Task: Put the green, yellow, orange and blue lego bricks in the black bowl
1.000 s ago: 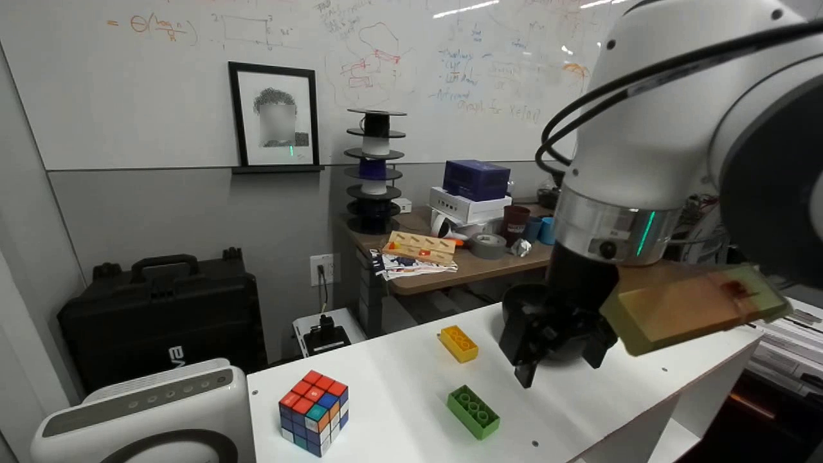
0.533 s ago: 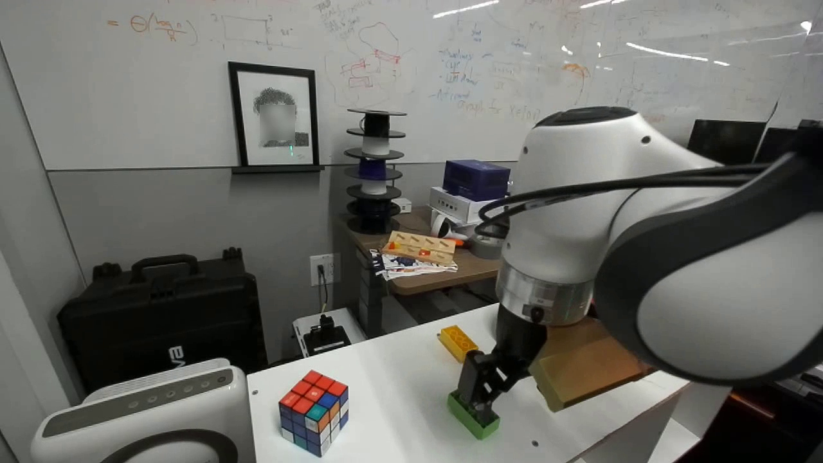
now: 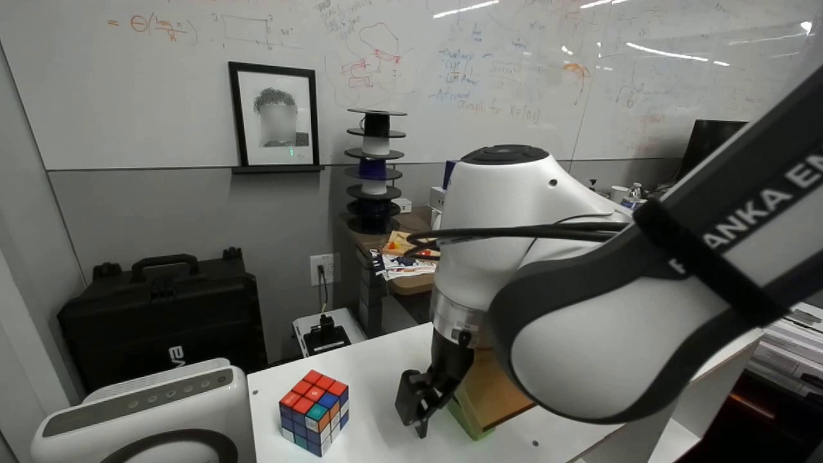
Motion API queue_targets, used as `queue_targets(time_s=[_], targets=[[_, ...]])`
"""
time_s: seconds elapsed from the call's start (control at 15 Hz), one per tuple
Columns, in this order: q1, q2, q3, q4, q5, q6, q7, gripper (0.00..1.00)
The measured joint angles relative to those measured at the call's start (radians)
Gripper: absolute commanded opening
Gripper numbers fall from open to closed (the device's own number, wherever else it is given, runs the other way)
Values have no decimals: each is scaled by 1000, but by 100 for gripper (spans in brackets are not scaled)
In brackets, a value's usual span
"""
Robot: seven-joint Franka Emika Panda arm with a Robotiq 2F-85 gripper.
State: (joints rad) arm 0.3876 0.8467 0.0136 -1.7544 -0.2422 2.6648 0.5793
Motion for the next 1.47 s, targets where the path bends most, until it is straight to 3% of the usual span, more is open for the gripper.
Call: queue_targets(time_s=[0.53, 0.87, 1.07, 1.47], targets=[[14, -2, -25, 21, 56, -36, -14, 12], [19, -48, -59, -18, 98, -109, 18, 11], [-6, -138, -66, -83, 157, -114, 43, 11], [-29, -395, -233, -260, 91, -48, 187, 11]])
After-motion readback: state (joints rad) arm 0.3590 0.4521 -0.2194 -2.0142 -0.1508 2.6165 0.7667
